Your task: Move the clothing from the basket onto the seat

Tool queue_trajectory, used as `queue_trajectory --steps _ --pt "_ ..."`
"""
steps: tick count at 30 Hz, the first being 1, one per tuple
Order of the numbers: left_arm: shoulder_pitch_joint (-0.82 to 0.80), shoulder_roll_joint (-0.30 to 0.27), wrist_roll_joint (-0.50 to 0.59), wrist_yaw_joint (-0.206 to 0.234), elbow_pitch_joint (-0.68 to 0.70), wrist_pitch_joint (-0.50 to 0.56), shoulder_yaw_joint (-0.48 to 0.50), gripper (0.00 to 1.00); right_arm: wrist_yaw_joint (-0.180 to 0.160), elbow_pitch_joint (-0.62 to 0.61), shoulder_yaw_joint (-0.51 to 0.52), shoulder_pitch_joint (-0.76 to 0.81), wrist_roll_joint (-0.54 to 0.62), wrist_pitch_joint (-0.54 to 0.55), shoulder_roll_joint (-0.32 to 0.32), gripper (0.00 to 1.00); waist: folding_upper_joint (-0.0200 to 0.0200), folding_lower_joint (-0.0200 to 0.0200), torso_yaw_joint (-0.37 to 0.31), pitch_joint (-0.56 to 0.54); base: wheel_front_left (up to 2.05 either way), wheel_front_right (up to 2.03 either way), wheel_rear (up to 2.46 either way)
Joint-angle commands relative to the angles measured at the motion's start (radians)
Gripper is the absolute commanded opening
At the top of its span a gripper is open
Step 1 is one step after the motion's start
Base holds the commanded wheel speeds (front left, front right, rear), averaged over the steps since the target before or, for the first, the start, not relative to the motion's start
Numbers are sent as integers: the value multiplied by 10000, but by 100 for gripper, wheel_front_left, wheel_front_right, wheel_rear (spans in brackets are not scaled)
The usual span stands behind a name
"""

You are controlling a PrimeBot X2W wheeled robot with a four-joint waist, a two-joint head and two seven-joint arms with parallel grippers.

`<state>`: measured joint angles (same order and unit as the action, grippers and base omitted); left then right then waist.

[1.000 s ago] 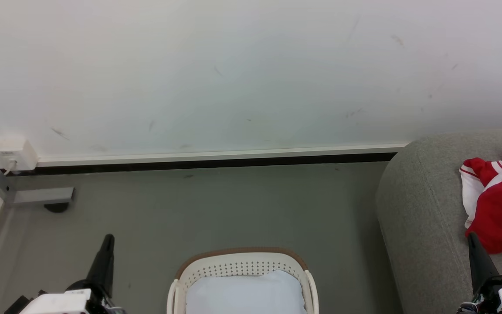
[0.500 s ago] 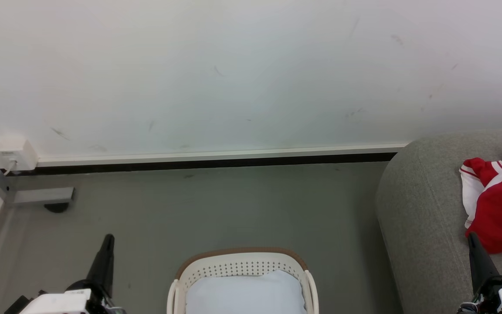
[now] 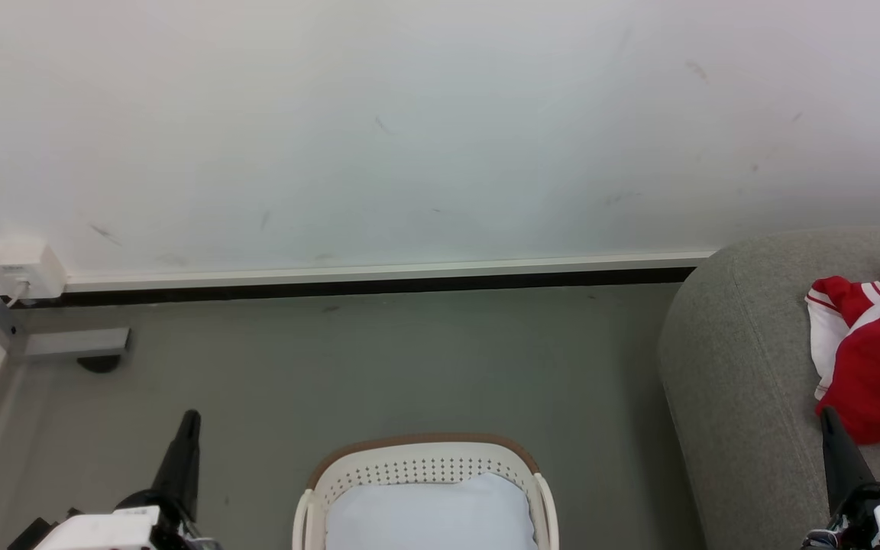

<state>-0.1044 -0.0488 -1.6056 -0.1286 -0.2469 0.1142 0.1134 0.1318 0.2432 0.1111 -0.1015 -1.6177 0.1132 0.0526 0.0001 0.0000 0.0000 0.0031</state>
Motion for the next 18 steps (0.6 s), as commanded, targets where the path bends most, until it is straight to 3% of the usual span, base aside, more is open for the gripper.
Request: queue_trajectory --steps 1,18 --pt "-85 -20 -134 -39 28 34 25 0 -21 26 40 -122 60 19 -8 0 -1 0 0 0 0 0 0" --pt "-85 -20 -134 -39 29 34 24 0 -21 27 47 -122 69 29 -12 0 -1 0 0 0 0 0 0"
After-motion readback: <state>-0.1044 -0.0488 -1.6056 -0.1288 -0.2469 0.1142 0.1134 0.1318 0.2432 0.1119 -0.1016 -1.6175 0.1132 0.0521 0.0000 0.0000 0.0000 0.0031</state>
